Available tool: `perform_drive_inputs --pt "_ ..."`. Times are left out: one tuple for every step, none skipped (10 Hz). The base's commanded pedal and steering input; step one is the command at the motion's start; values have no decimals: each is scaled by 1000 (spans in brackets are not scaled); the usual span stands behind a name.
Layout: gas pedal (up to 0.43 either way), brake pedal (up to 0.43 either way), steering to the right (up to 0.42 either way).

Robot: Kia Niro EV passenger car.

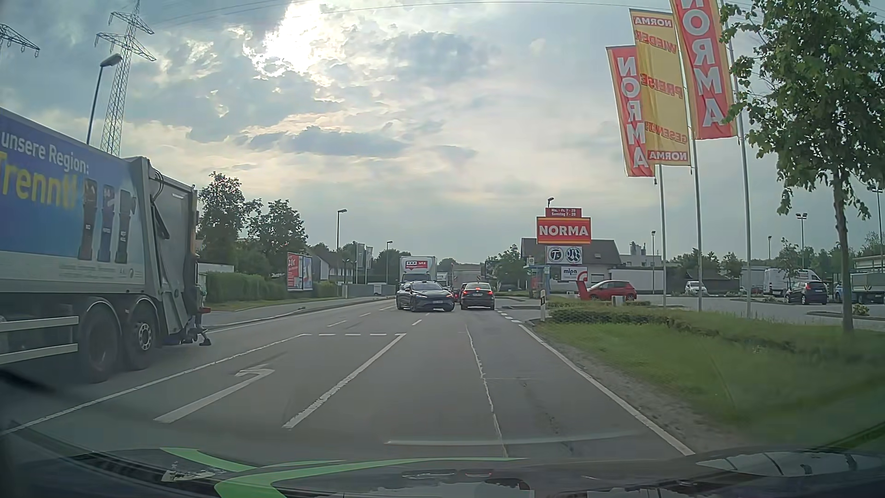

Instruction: Follow the waypoints while adhering to traffic rules and regulations

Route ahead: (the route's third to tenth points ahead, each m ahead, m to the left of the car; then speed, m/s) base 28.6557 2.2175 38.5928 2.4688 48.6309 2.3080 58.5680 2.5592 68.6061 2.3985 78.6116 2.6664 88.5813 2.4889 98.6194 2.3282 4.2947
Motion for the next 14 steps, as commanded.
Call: perform_drive_inputs --pt "150 0 1" --pt "138 0 1" --pt "130 0 1" --pt "130 0 1" --pt "130 0 1" --pt "118 0 1" --pt "110 0 2" --pt "87 0 4" --pt "87 0 5" --pt "79 0 6" --pt "79 0 5" --pt "59 0 7" --pt "0 0 7" --pt "0 0 7"
